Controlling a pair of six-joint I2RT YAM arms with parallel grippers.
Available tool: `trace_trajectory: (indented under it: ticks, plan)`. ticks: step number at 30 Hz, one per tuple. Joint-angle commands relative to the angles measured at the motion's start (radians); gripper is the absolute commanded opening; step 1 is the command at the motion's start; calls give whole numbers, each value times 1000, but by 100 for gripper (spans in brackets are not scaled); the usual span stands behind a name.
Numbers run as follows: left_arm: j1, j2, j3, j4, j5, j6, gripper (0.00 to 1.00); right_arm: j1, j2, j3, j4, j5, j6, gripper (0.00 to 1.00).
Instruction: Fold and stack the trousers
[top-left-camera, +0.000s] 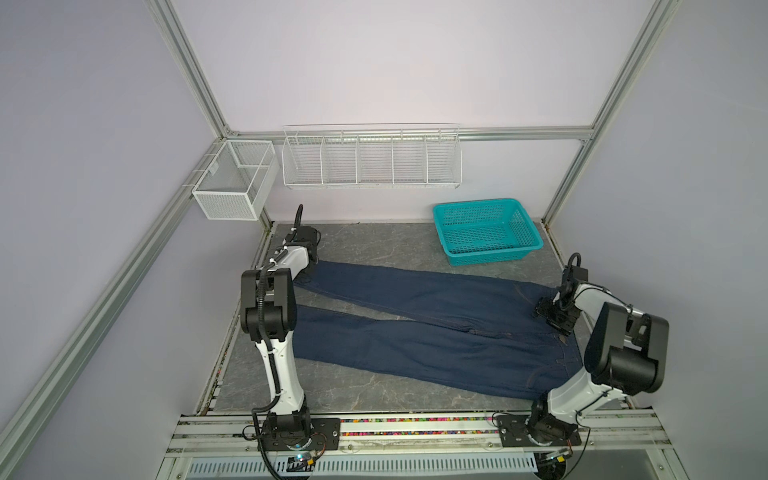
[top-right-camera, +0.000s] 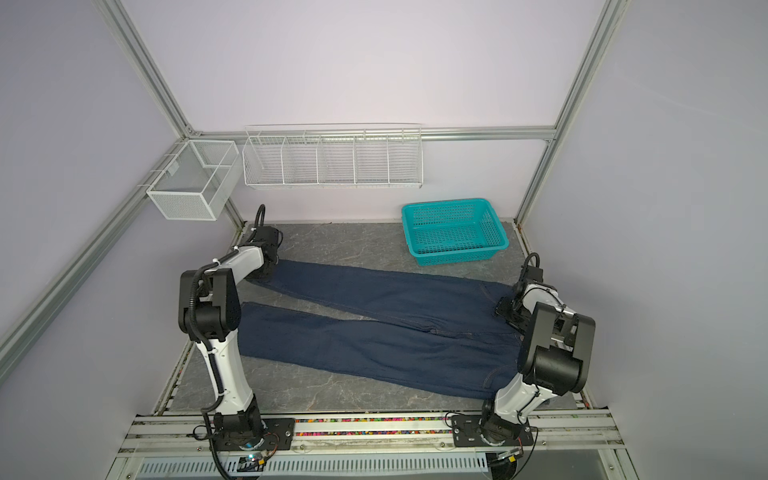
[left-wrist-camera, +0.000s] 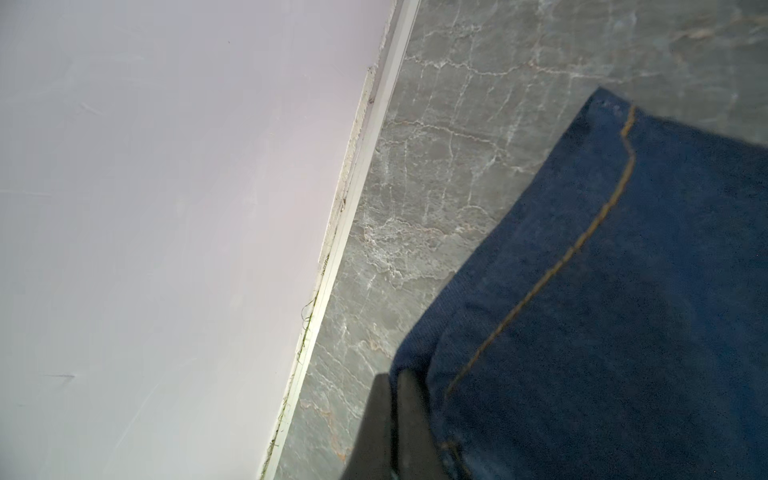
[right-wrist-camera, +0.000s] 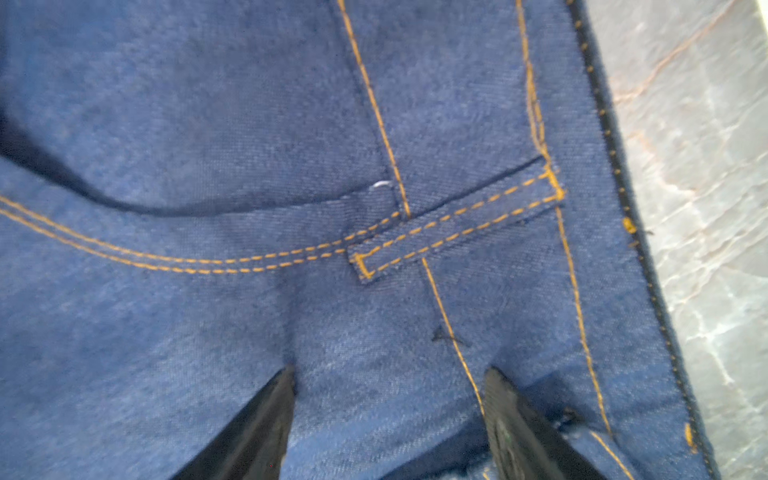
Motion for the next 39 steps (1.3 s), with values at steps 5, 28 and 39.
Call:
trace_trajectory:
  ticks: [5,28,39]
  plan:
    - [10,23,21,-177,75,-58,12,-8,-27,-8,-35,-12,-2,74]
    - [-78,-154,77,-438,426,-277,52,39,-127,-5,-57,-213,-85,75]
    - [-138,-33,43,-231,601,-341,50,111,-20,22,19,-257,-102,76]
